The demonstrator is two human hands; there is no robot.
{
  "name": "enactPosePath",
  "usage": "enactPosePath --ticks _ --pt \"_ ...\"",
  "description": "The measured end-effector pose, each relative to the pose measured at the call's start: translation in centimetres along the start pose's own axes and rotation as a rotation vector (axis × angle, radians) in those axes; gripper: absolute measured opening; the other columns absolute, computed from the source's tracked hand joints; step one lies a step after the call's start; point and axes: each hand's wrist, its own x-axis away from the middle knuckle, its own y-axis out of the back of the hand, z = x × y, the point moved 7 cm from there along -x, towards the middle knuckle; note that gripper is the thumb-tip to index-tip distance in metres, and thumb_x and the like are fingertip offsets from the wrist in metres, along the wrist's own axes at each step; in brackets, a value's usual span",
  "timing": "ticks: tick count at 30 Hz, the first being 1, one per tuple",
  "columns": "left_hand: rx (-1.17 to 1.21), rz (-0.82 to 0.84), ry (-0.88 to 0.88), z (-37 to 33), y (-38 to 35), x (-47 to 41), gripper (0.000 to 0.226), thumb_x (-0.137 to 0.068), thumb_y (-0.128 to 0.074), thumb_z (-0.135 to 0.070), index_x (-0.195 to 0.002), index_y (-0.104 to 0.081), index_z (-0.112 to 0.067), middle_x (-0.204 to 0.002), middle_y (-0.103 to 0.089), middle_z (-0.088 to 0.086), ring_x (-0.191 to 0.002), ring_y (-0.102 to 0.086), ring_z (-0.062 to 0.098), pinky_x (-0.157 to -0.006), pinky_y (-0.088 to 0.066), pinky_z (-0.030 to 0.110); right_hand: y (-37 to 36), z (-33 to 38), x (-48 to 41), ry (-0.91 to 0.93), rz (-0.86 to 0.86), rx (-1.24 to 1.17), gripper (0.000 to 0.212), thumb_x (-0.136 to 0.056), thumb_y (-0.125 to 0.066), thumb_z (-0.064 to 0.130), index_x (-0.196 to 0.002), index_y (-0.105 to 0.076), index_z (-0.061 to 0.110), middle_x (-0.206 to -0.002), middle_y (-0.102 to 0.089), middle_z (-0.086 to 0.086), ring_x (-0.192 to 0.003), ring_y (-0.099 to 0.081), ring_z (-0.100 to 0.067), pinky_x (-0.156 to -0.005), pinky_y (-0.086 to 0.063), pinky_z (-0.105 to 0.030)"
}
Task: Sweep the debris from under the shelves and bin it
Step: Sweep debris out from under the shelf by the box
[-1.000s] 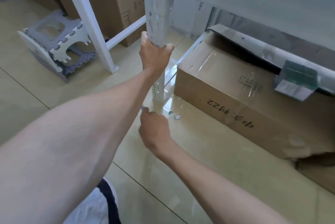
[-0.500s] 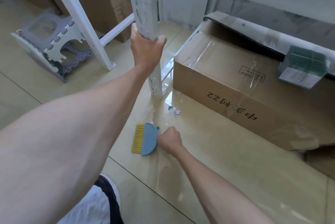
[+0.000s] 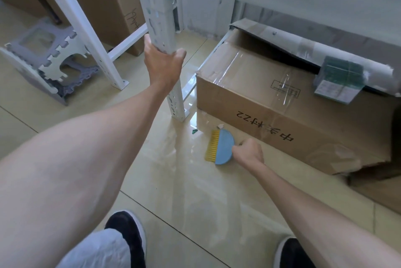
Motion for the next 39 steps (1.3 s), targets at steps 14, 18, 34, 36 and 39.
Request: enactPosePath --ticks 14,18,34,36,39 --pt "0.038 -0.038 -0.057 0.5 -0.3 0.1 0.045 -0.066 -0.070 -0.014 -0.096 -0.037 -0.012 -0.069 -0.036 -0.007 -0.056 -0.038 0.011 -0.053 -0.051 0.035 -6.1 7.1 -1.1 0.055 0.155 -0.234 0.009 -0.079 -0.050 0.010 -0.072 -0.050 0.003 -0.082 -0.057 -0.014 -0.071 -0.062 -0.033 -0.066 -0.058 -0.039" --pt "0.047 -0.044 -0.071 0.6 -0.3 0.0 0.044 -0.064 -0.067 -0.015 -0.092 -0.033 -0.012 -0.066 -0.033 -0.008 -0.054 -0.034 0.013 -0.048 -0.043 0.032 -4.5 5.1 -2.2 -0.092 0.033 -0.371 0.036 -0.081 -0.049 0.011 -0.114 -0.057 -0.001 -0.121 -0.059 -0.019 -0.102 -0.063 -0.039 -0.086 -0.056 -0.046" --pt "0.078 0.034 -0.059 0.3 -0.1 0.2 0.047 -0.062 -0.066 -0.019 -0.097 -0.037 -0.010 -0.074 -0.035 0.005 -0.059 -0.033 0.016 -0.047 -0.038 0.031 -2.2 1.0 1.4 0.035 -0.079 -0.406 0.027 -0.087 -0.050 0.013 -0.061 -0.050 0.007 -0.058 -0.050 -0.009 -0.051 -0.046 -0.022 -0.051 -0.048 -0.038" --pt "0.066 0.021 -0.068 0.3 -0.1 0.2 0.047 -0.063 -0.067 -0.018 -0.098 -0.036 -0.010 -0.075 -0.036 0.003 -0.059 -0.035 0.015 -0.048 -0.042 0.033 -4.6 4.5 2.1 0.159 0.047 -0.358 0.027 -0.085 -0.049 0.015 -0.059 -0.045 0.011 -0.057 -0.039 -0.008 -0.055 -0.035 -0.019 -0.048 -0.034 -0.031" --pt "0.043 0.012 -0.075 0.1 -0.1 0.2 0.046 -0.066 -0.070 -0.018 -0.095 -0.035 -0.027 -0.076 -0.039 -0.003 -0.060 -0.039 0.007 -0.056 -0.050 0.033 -9.1 9.2 3.0 0.237 0.217 -0.329 0.023 -0.080 -0.047 0.014 -0.058 -0.043 0.009 -0.061 -0.043 -0.011 -0.055 -0.041 -0.021 -0.050 -0.035 -0.030"
